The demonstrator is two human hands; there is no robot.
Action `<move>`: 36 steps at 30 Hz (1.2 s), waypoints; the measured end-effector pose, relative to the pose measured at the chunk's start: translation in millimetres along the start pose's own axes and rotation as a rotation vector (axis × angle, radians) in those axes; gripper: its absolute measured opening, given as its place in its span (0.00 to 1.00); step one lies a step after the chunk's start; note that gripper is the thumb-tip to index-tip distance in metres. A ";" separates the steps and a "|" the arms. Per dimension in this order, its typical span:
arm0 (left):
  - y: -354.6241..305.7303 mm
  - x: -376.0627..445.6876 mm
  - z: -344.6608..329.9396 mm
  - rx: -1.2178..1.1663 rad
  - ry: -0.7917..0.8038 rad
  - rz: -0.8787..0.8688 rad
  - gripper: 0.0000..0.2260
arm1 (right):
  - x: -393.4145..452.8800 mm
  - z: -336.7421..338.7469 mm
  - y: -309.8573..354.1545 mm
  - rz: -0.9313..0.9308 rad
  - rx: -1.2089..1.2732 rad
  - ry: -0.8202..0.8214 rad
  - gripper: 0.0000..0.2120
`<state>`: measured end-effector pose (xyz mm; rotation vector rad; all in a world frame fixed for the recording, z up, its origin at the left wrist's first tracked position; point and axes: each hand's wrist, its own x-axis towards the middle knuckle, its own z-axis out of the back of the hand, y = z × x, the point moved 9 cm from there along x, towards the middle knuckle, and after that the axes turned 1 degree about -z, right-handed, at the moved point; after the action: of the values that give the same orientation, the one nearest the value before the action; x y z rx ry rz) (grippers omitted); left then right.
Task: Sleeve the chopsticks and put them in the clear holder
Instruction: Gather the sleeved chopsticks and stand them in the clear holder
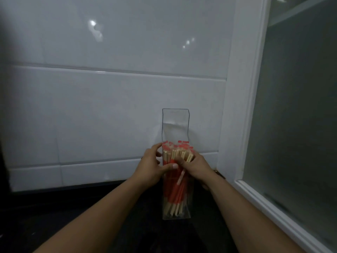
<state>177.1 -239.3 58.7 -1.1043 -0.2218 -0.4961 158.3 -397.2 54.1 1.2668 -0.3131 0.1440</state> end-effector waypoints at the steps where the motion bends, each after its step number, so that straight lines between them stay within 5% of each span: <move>1: 1.5 0.3 2.3 0.002 -0.006 0.001 0.40 | 0.5 -4.3 3.3 0.022 -0.013 0.039 0.15; 2: 3.2 0.1 4.1 0.009 -0.008 0.005 0.41 | 1.4 -6.2 8.0 0.048 -0.033 0.063 0.18; 5: 4.4 -2.2 8.3 0.025 -0.015 0.031 0.48 | 3.6 -0.1 17.7 0.095 -0.142 0.071 0.53; 7: -0.9 -2.8 5.6 0.020 0.013 0.017 0.52 | 1.7 7.4 22.6 0.060 -0.152 0.067 0.65; 11: -16.1 -4.2 -2.9 -0.032 0.105 0.035 0.54 | 6.2 22.8 37.7 0.004 0.047 -0.032 0.50; 14: -21.4 -7.9 -15.8 -0.033 0.174 0.056 0.65 | 11.5 26.7 41.8 -0.063 0.332 -0.129 0.39; 20: -21.2 -29.5 -33.0 0.239 -0.026 0.054 0.72 | 14.0 20.2 41.8 -0.164 0.576 -0.211 0.37; 31: -3.2 -9.1 -21.3 0.247 -0.138 0.203 0.62 | 26.3 27.0 46.7 -0.118 0.636 -0.262 0.30; 36: 7.6 -9.4 -22.6 0.220 -0.186 0.204 0.45 | 23.0 22.4 64.0 -0.009 0.518 -0.175 0.30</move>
<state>171.1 -254.2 38.8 -0.9455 -0.3147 -0.1814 159.0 -401.0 125.5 1.7993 -0.4378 0.1094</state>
